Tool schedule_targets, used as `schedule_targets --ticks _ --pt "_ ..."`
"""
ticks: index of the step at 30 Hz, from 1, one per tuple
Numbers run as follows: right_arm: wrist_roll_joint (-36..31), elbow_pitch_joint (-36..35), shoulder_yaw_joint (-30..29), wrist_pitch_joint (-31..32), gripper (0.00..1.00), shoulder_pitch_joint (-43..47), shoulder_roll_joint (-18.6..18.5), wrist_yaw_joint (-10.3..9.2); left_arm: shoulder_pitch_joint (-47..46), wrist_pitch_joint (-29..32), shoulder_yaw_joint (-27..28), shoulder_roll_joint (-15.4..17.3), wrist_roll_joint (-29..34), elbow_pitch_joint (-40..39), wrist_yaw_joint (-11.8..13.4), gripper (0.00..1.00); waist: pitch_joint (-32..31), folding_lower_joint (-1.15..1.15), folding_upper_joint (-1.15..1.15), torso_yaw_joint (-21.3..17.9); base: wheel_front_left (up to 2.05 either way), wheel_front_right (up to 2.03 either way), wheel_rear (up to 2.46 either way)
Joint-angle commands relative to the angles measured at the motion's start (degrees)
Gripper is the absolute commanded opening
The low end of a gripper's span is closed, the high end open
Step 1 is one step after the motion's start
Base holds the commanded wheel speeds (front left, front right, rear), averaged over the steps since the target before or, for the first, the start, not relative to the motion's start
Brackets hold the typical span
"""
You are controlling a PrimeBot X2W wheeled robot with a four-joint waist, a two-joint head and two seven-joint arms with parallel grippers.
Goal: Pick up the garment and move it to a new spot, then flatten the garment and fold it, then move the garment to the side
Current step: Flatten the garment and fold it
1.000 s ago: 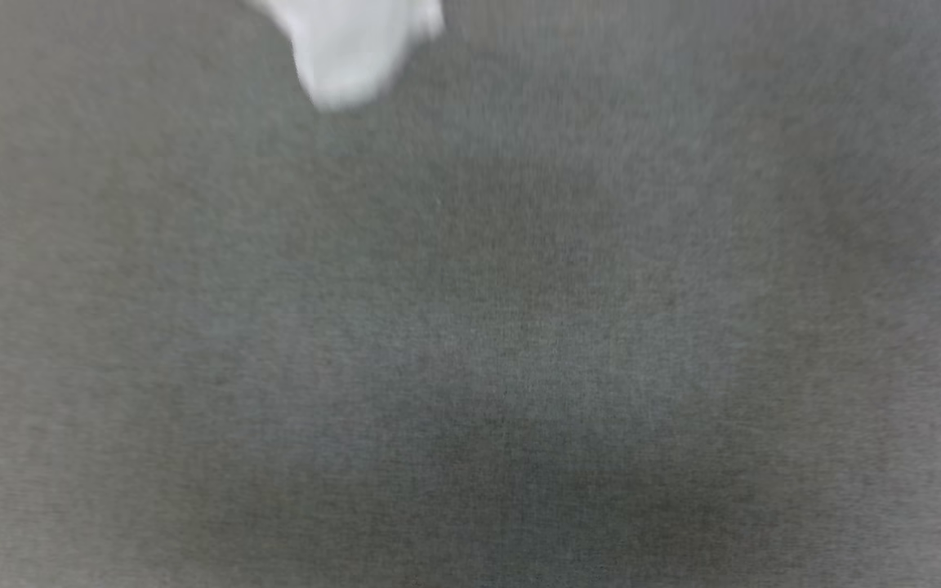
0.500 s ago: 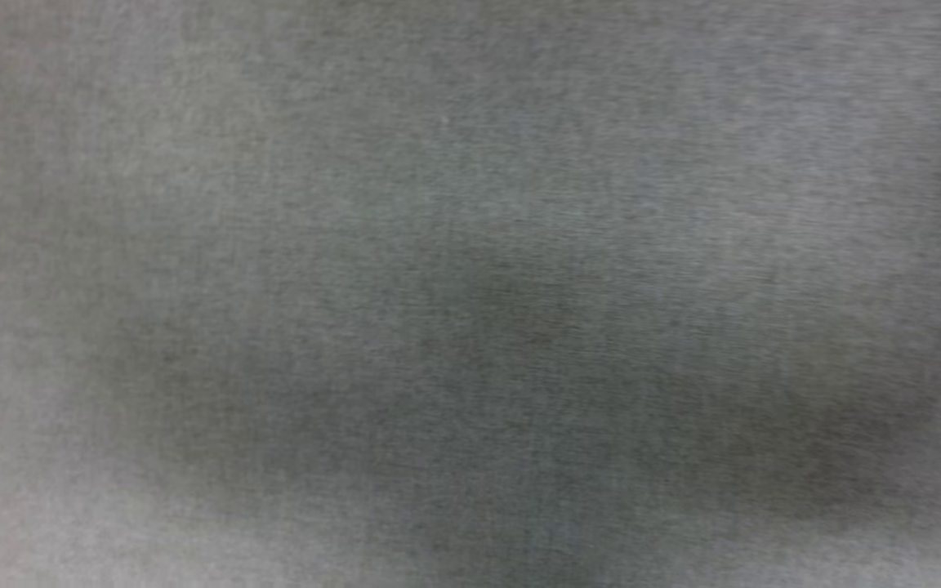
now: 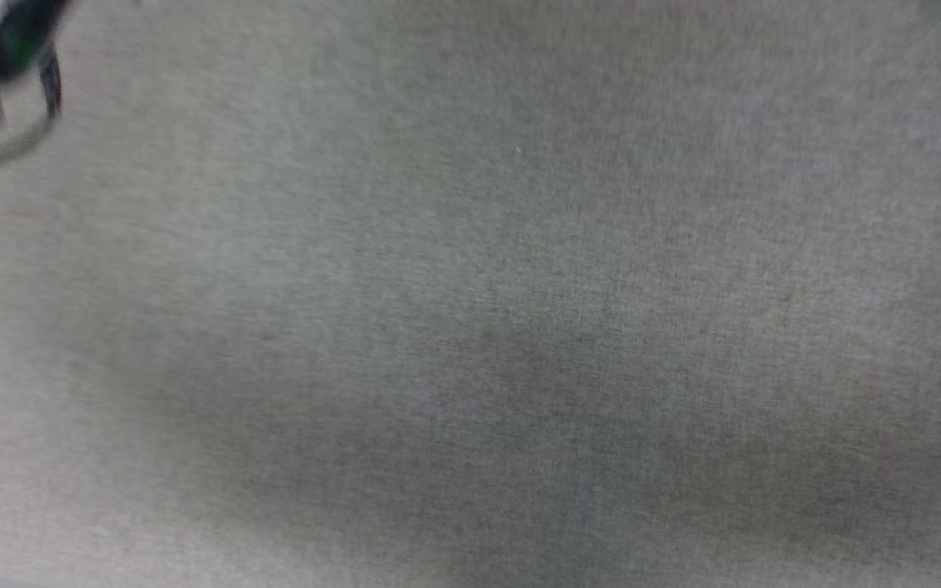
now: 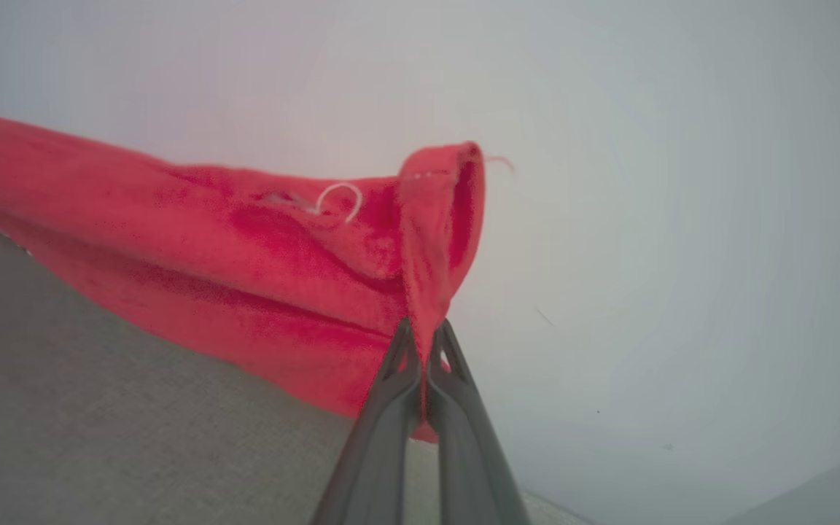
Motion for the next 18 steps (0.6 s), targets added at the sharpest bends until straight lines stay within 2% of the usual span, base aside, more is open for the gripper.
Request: schedule_targets --ticks 1,6,8,11,16,17,18 --pt "3.9 -1.5 2.1 0.5 0.0 4.1 -1.8 -0.08 4.0 2.6 -2.4 2.7 -3.7 -3.6 -0.1 0.0 -7.8 0.0 0.0 1.6 0.0 0.0 0.0" --pt "12.4 -7.7 5.5 2.0 0.0 14.9 -6.8 -0.08 13.8 7.5 -6.0 9.0 -10.8 -12.2 0.0 0.0 -12.7 0.0 0.0 1.6 0.0 0.0 0.0" --pt "15.0 -10.6 6.0 2.9 0.0 19.7 -8.5 -0.08 18.2 8.4 -7.0 11.2 -12.5 -15.7 1.3 0.0 -14.2 0.0 0.0 1.4 0.0 0.0 0.0" --pt "18.3 -15.0 6.0 4.3 0.0 26.5 -10.8 -0.08 25.0 8.9 -8.1 14.2 -15.4 -21.5 4.5 0.0 -16.2 0.0 0.0 1.1 0.0 0.0 0.0" --pt "20.9 -22.0 4.4 5.7 0.0 37.4 -13.1 -0.08 36.0 7.4 -9.7 19.0 -19.7 -31.2 11.5 0.0 -18.5 0.0 0.0 0.5 0.0 0.0 0.0" --pt "20.9 -22.0 4.4 5.7 0.0 37.4 -13.1 -0.08 36.0 7.4 -9.7 19.0 -19.7 -31.2 11.5 0.0 -18.5 0.0 0.0 0.5 0.0 0.0 0.0" --pt "21.1 -24.7 3.8 6.7 0.0 41.6 -13.7 -0.08 40.0 6.3 -10.4 20.7 -21.3 -34.5 14.2 0.0 -19.2 0.0 0.0 0.4 0.0 0.0 0.0"
